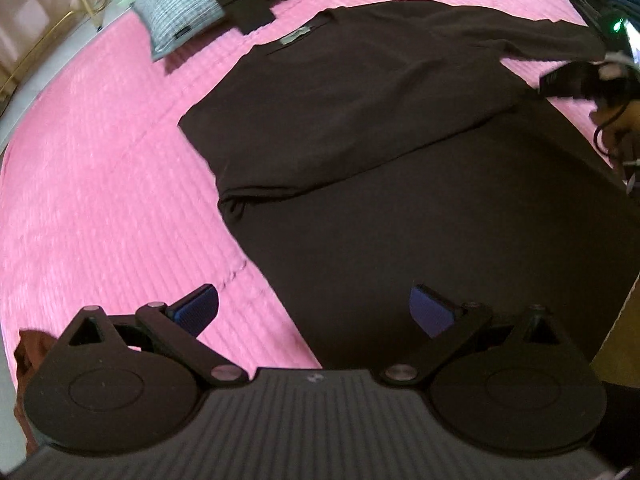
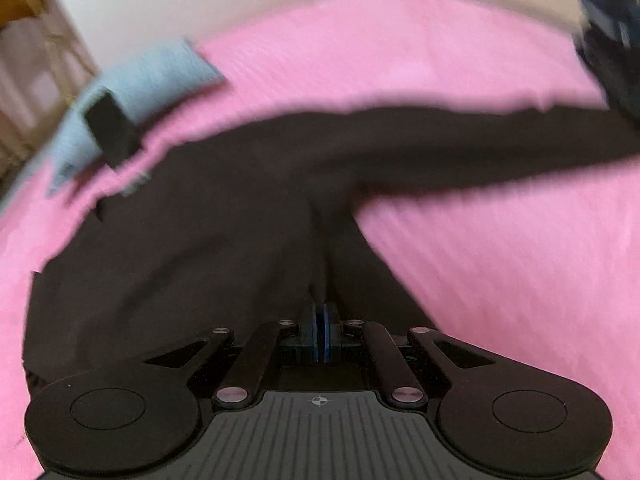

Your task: Fold clothes

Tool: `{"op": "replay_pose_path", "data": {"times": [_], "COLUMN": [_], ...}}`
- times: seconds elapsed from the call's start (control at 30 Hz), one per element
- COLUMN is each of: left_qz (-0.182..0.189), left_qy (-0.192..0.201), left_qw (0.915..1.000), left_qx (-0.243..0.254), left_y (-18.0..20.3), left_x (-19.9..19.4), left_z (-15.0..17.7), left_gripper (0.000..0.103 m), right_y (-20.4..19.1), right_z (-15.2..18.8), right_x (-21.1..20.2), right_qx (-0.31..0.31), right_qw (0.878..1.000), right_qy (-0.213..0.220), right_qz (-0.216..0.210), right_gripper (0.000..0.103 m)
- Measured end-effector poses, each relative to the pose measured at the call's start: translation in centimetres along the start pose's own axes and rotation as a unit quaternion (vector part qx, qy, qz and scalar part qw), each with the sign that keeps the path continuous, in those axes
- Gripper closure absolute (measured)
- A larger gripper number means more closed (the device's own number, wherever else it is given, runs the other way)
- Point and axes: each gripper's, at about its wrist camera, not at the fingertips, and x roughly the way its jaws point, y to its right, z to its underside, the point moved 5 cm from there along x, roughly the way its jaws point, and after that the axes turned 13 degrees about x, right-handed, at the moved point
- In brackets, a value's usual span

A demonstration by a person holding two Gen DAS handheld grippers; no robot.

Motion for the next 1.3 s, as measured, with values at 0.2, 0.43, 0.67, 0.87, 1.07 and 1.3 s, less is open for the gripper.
{"op": "replay_pose_path", "data": {"times": [0.2, 0.43, 0.67, 0.87, 1.07, 1.3], "left_qz": [0.014, 0.023, 0.017, 0.008, 0.021, 0.024], "left_qy": [0.02, 0.021, 0.036, 0.022, 0.017, 0.018], "left_qw": [0.9995, 0.9983, 0.9967, 0.9973, 0.9964, 0.9935], "left_qx": [0.019, 0.05, 0.07, 0.07, 0.08, 0.11], "left_y": [-1.3, -0.1, 4.3, 10.9, 16.5, 19.1], "left_x": [1.1, 2.3, 2.9, 5.4, 7.9, 8.5], "left_z": [-0.1, -1.8, -9.0, -16.7, -23.6, -26.8], "left_gripper": [0.002, 0.002, 0.002, 0.002, 0.002, 0.002], "right_y": [2.7, 8.1, 16.6, 25.6, 34.1, 37.9], "right_z": [1.1, 0.2, -8.3, -17.2, -23.1, -24.9], "right_x": [-0.6, -2.7, -5.6, -3.9, -1.9, -0.3], "right_qx": [0.036, 0.101, 0.136, 0.176, 0.271, 0.346], "right_qw": [0.999, 0.992, 0.987, 0.98, 0.957, 0.931], "right_qy": [-0.02, -0.023, 0.034, 0.069, 0.095, 0.107], "right_qz": [0.025, 0.068, 0.08, 0.068, 0.036, -0.033], "right_gripper": [0.036, 0.032, 0.032, 0.032, 0.033, 0.056]}}
